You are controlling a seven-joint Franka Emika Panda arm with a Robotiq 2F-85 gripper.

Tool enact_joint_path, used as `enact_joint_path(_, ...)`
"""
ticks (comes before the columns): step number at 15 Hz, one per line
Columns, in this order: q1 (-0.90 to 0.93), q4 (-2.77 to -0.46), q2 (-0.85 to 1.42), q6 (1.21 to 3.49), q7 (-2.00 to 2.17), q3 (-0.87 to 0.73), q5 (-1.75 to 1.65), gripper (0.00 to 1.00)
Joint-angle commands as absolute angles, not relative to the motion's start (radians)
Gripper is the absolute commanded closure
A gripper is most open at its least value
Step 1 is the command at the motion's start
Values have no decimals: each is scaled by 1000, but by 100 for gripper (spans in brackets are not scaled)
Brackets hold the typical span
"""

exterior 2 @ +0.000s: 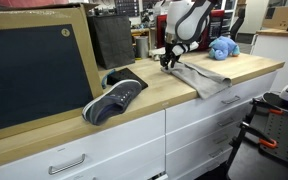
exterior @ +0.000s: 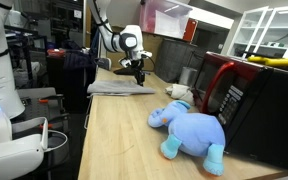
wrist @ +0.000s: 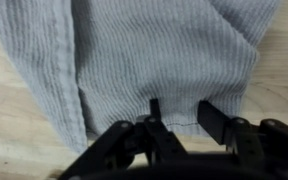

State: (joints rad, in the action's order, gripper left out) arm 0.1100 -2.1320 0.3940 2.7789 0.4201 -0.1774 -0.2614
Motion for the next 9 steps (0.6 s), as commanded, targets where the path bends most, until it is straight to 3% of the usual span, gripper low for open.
enact_joint_path(1, 142, -2091, 428, 2755, 441, -205, -251, 87)
enact_joint_path(3, 145, -2093, 434, 2775, 441, -212, -254, 100)
enact_joint_path(9, 169, -2032, 486, 2832, 460, -241, -268, 99)
